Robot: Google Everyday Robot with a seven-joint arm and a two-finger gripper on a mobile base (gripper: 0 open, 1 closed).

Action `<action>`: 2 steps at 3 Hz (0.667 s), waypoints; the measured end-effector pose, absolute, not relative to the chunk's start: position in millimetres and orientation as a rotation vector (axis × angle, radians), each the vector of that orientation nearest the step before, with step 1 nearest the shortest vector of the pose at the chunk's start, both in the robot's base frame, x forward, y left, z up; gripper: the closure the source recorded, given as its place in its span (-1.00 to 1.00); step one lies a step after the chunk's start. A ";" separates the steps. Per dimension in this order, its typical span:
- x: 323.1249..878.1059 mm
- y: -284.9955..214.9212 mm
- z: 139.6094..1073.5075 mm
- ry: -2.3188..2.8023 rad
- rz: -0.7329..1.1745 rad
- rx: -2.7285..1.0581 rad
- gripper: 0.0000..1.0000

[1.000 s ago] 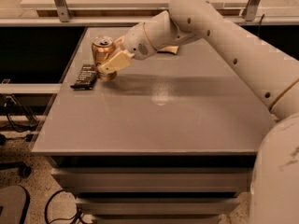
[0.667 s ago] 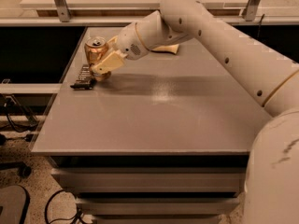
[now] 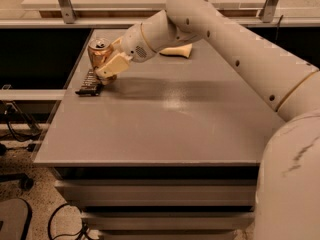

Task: Move orange can near rxbar chocolate

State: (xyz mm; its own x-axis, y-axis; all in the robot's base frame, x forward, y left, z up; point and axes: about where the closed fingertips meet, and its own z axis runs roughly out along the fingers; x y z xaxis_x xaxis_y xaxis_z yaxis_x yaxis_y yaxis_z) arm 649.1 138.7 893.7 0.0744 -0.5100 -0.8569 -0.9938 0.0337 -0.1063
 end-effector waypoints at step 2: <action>655.3 133.6 894.1 1.551 0.776 -1.577 1.00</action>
Offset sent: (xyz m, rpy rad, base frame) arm 0.0121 -0.0167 0.0026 -0.0195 -0.0050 -0.0312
